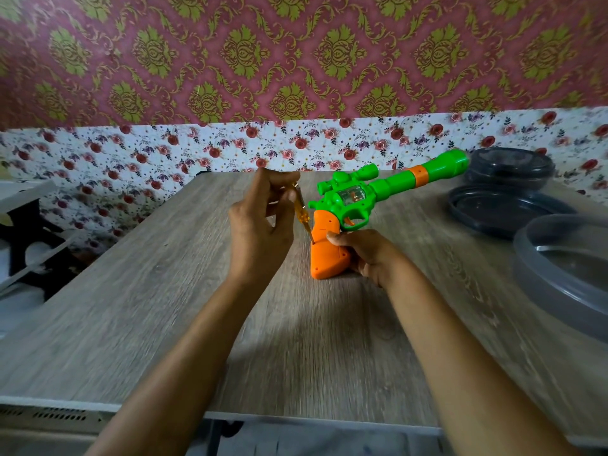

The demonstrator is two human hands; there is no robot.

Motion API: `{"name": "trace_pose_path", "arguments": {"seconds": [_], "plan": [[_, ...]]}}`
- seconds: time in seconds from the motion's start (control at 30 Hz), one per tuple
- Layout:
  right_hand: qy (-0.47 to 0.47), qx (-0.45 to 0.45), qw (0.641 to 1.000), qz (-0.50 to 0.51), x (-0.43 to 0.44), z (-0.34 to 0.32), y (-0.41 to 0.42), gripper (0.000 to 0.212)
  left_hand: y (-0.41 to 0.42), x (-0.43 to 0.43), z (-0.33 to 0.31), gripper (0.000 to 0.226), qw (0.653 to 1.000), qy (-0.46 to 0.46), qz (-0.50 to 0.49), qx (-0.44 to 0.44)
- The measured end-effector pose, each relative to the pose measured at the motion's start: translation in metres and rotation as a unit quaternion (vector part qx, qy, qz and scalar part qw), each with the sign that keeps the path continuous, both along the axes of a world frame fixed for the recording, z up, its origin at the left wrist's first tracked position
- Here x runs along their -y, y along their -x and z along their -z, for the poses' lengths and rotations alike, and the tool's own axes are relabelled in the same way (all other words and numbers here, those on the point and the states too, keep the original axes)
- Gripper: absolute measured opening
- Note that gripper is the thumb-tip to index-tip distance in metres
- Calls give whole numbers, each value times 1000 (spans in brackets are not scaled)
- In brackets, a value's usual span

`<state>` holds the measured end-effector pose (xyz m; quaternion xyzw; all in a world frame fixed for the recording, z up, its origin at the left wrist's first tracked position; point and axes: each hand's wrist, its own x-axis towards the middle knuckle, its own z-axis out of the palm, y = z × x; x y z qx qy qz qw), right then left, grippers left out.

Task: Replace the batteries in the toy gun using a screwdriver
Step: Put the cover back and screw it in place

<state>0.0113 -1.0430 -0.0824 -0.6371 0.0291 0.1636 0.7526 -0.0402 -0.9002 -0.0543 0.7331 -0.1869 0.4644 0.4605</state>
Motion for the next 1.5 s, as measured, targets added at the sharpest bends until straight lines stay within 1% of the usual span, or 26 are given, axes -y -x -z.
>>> {"name": "trace_pose_path", "arguments": {"seconds": [0.23, 0.33, 0.4, 0.57, 0.7, 0.87, 0.97, 1.03, 1.13, 1.23, 1.3, 1.43, 1.5], "plan": [[-9, 5, 1000, -8, 1, -3, 3, 41, 2, 10, 2, 10, 1000, -16, 16, 7], [-10, 8, 1000, -10, 1, -2, 3, 40, 4, 11, 1, 11, 1000, -7, 27, 8], [-8, 6, 1000, -10, 1, -2, 4, 41, 5, 11, 1, 15, 999, 7, 31, 5], [-13, -6, 1000, -1, 1, -4, 5, 40, 3, 13, 0, 16, 999, 47, 23, -12], [-5, -5, 1000, -2, 1, -3, 3, 41, 0, 10, -1, 18, 999, 27, 22, -7], [-12, 0, 1000, 2, 0, 0, 0, 41, -2, 14, -3, 13, 997, -31, 71, -24], [-8, 0, 1000, -5, 1, 0, -1, 42, -2, 17, -3, 20, 994, -63, 78, -38], [-5, -2, 1000, -8, 1, 0, 0, 41, -2, 16, -2, 23, 995, -60, 68, -39], [-3, -2, 1000, -9, 2, -1, 3, 40, -3, 10, 1, 19, 998, -34, 47, -30], [-12, -2, 1000, -1, 2, -2, 3, 41, -3, 6, 1, 23, 1000, -17, -11, -24], [-10, -2, 1000, 2, 1, -1, 2, 42, 0, 6, -1, 21, 999, 0, -36, -17], [-11, -2, 1000, -7, 1, 0, 2, 44, 2, 3, -2, 18, 997, 33, -65, -3], [-13, -2, 1000, -10, 1, 0, 2, 44, 1, 2, -1, 17, 997, 34, -69, -2]]}}
